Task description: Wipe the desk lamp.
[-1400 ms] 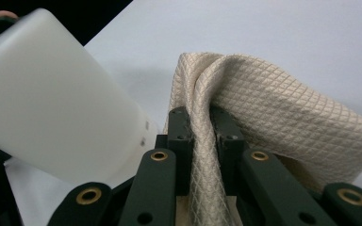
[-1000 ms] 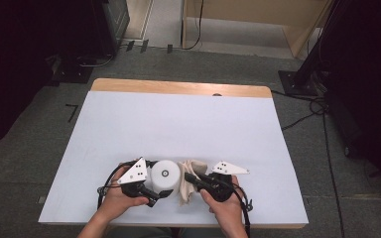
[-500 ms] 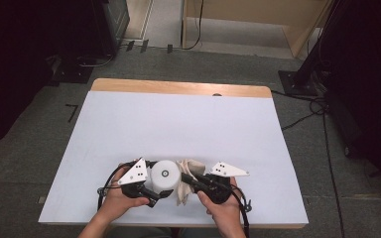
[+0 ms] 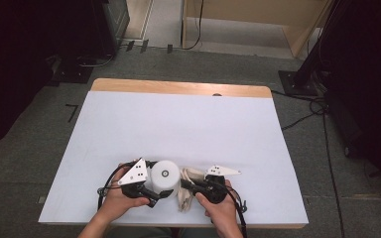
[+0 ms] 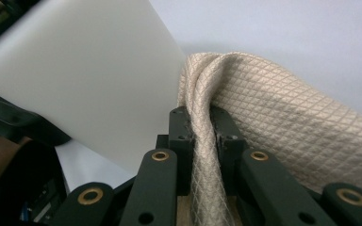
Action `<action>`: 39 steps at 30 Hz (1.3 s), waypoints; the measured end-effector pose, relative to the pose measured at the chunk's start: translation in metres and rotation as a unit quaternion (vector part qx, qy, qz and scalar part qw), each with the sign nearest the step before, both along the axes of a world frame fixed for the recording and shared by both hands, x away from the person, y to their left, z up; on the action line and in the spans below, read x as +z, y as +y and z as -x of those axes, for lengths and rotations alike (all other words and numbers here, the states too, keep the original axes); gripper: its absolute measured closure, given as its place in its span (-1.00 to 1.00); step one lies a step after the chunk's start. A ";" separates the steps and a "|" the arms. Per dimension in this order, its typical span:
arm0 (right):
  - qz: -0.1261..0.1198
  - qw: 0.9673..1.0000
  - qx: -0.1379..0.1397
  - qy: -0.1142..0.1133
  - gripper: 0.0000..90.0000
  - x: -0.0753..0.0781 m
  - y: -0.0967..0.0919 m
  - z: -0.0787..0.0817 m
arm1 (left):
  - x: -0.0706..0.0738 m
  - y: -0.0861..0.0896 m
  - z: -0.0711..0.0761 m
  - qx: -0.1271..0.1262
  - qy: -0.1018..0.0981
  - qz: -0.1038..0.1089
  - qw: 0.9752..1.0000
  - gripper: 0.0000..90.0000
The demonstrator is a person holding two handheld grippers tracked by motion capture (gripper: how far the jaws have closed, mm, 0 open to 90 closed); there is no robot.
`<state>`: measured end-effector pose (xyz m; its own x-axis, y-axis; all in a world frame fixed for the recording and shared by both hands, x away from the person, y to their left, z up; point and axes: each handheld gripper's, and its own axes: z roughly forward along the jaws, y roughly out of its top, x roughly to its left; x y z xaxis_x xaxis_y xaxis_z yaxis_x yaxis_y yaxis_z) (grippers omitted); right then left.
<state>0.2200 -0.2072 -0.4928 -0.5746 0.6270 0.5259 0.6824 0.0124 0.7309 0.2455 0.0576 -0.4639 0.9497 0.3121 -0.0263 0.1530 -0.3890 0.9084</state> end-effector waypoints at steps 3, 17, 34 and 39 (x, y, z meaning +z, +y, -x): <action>-0.016 1.000 -0.002 -0.022 0.81 0.013 -0.001 0.002 | 0.000 0.000 0.000 0.000 0.001 0.001 1.000 -0.82; -0.037 0.999 -0.005 -0.036 0.81 0.031 -0.003 0.008 | 0.000 0.000 0.000 0.001 0.001 0.001 1.000 -0.82; -0.039 0.999 -0.011 0.014 0.81 0.008 -0.003 0.002 | -0.001 0.000 0.001 0.002 -0.002 0.000 1.000 -0.82; -0.058 0.997 -0.009 -0.042 0.81 0.042 -0.005 0.011 | -0.001 -0.001 0.001 0.003 -0.004 -0.001 1.000 -0.82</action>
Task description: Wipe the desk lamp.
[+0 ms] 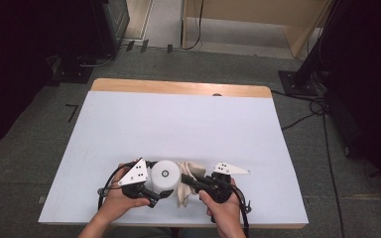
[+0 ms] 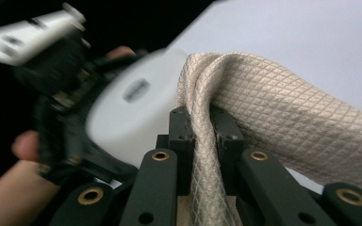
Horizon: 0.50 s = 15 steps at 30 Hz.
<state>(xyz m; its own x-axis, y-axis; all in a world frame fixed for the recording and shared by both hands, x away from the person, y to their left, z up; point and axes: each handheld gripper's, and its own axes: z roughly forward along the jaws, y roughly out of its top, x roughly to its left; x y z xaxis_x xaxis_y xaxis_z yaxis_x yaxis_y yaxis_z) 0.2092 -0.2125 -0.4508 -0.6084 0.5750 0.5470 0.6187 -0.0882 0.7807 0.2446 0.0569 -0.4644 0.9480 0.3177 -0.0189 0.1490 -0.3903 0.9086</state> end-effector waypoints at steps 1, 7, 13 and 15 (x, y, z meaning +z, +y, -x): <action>-0.004 1.000 0.000 -0.008 0.81 0.004 0.000 0.001 | 0.000 0.000 0.000 0.000 0.000 0.000 1.000 -0.82; 0.008 1.000 -0.002 -0.025 0.81 0.010 0.000 0.003 | 0.000 0.000 0.000 0.001 0.000 -0.001 1.000 -0.82; 0.021 1.000 -0.006 0.018 0.81 -0.019 0.003 -0.003 | 0.000 0.000 0.000 0.001 0.000 0.000 1.000 -0.82; 0.027 0.999 -0.004 0.037 0.81 -0.029 0.004 -0.006 | 0.000 0.000 0.000 0.001 -0.001 0.000 1.000 -0.82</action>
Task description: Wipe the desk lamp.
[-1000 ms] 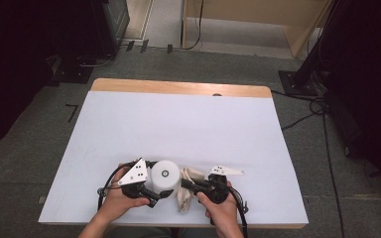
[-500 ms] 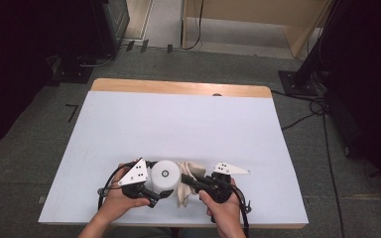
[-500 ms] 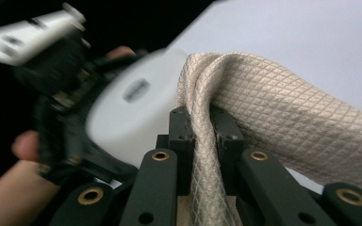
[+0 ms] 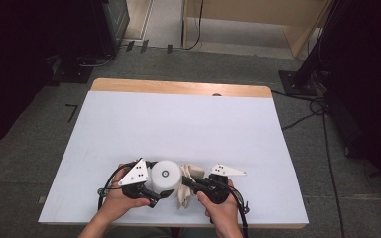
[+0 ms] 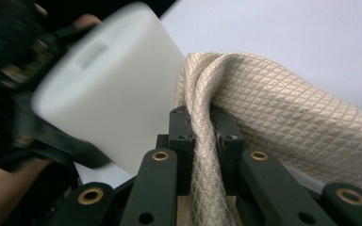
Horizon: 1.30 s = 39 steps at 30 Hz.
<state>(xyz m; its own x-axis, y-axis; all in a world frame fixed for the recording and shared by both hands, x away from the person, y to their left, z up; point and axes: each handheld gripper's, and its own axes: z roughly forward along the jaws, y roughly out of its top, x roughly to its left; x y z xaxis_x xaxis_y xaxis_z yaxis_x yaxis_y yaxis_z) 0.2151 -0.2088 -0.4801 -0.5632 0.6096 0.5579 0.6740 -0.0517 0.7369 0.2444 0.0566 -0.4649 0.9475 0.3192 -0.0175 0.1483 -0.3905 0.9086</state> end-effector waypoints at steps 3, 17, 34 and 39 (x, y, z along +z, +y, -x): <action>0.017 0.999 0.000 0.028 0.81 -0.015 0.002 -0.003 | 0.000 0.000 0.000 0.001 0.000 0.000 1.000 -0.82; 0.033 0.998 -0.044 0.021 0.79 -0.009 -0.021 -0.014 | 0.000 -0.003 0.014 0.049 -0.001 0.003 0.999 -0.90; 0.036 0.998 -0.052 0.010 0.79 -0.004 -0.031 -0.019 | 0.005 -0.023 0.031 0.180 0.026 -0.003 0.983 -0.84; 0.037 0.998 -0.050 0.008 0.79 -0.004 -0.031 -0.019 | 0.007 -0.016 0.022 0.093 0.024 0.000 0.995 -0.83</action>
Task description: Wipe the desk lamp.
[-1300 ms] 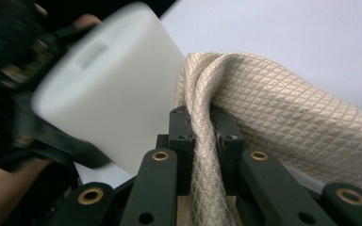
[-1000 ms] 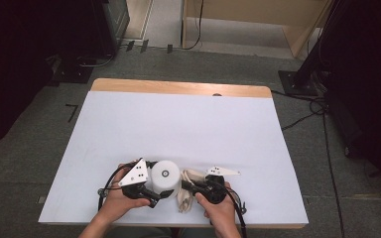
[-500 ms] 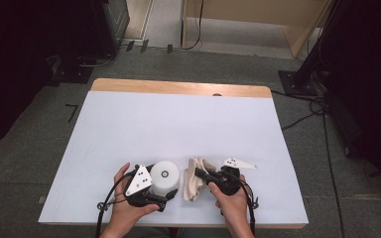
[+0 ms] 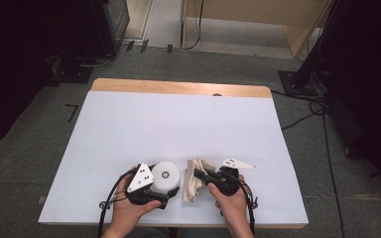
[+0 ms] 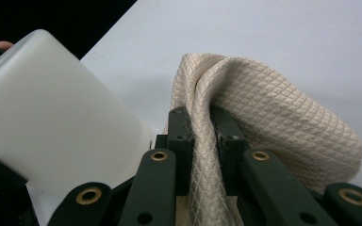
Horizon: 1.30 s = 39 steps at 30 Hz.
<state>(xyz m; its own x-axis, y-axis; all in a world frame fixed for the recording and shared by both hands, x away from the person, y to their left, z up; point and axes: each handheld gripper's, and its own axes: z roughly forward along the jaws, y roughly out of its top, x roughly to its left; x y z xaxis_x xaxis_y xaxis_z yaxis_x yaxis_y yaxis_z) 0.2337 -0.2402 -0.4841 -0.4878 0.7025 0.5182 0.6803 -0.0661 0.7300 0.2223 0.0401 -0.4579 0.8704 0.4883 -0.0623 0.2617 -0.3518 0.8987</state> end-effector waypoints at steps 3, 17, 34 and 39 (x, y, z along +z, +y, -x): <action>0.000 1.000 0.001 0.000 0.79 0.000 0.000 0.000 | 0.002 0.007 -0.006 -0.050 -0.023 -0.001 0.998 -0.83; -0.034 0.998 0.049 -0.012 0.81 0.011 0.018 0.007 | -0.005 0.024 -0.024 -0.103 -0.007 0.005 0.995 -0.82; -0.060 0.992 0.080 -0.080 0.81 0.045 0.038 0.026 | -0.006 0.024 -0.023 -0.097 -0.010 0.006 0.995 -0.82; -0.049 0.996 0.070 -0.042 0.82 0.019 0.040 0.023 | -0.006 0.024 -0.023 -0.097 -0.010 0.007 0.995 -0.82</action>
<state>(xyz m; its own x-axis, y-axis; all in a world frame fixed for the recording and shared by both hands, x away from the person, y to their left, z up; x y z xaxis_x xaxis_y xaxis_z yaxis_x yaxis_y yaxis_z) 0.2103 -0.1999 -0.4651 -0.6212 0.5735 0.5341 0.6252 -0.0483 0.7790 0.2451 0.0640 -0.4642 0.9491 0.3110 -0.0494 0.1724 -0.3820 0.9079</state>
